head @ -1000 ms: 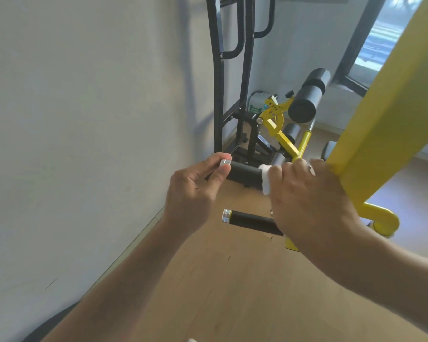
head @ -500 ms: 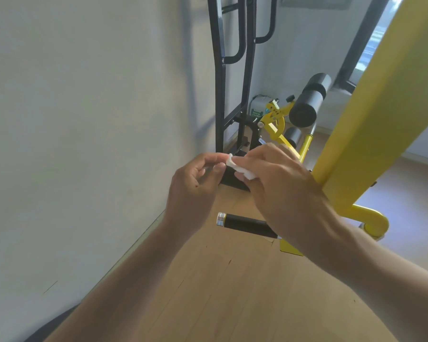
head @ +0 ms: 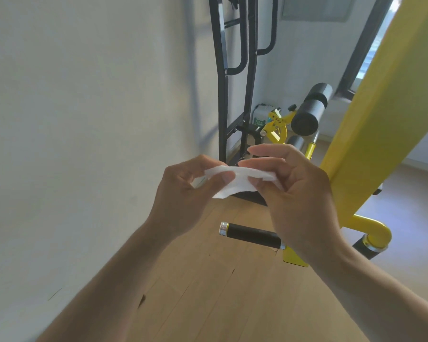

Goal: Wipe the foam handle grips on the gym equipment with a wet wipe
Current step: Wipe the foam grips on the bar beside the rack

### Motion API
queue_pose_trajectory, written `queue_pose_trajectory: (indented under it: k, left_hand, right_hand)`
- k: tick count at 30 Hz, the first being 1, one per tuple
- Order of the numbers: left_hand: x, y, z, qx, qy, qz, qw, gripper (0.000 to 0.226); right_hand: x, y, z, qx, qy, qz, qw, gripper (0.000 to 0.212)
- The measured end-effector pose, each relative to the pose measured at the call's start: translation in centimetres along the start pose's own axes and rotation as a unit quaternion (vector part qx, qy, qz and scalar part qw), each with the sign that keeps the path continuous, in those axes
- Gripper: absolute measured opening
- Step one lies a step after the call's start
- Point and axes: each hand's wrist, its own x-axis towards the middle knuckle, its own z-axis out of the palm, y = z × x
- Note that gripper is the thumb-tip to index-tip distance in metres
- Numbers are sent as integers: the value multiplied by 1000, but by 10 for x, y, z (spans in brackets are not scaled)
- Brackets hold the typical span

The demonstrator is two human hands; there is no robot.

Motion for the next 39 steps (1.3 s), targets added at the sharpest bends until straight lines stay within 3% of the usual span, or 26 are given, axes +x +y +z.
queue_pose_trajectory:
  k: [5,14,17,19,21,23,25,28,30,32,39]
  left_hand:
    - [3,9,3,-58,43,-17,997,11]
    - [12,11,13,1,77,21,997,13]
    - [17,12,11,14,72,69,995,18]
    - [24,11,10,38,70,86,993,19]
    - [32,7,11,67,62,63,994,18]
    - [34,-1,14,78,51,13,996,19]
    - [30,-12,15,68,64,-34,995,16]
    - [16,-25,6,21,59,-86,994,7]
    - [6,-26,4,-6,38,-94,995,9]
    - [2,-26,5,-19,31,-92,995,8]
    - [-5,-35,6,-6,23,-67,997,14]
  right_hand:
    - [-1,-3,-6,-26,30,3,999,27]
    - [2,-5,4,-8,125,-58,990,17]
    - [3,-1,7,-40,172,-143,974,20]
    - [2,7,7,-122,184,-225,949,25]
    - [1,21,6,-230,138,-300,916,23]
    - [-5,36,9,-326,47,-310,892,16]
    - [-16,43,11,-352,-21,-263,898,11]
    - [-27,39,15,-311,-102,-181,927,39]
    - [-22,38,12,-288,-81,-209,931,24]
    - [-10,42,9,-341,-35,-233,910,26]
    - [8,47,16,-449,-98,-228,858,39]
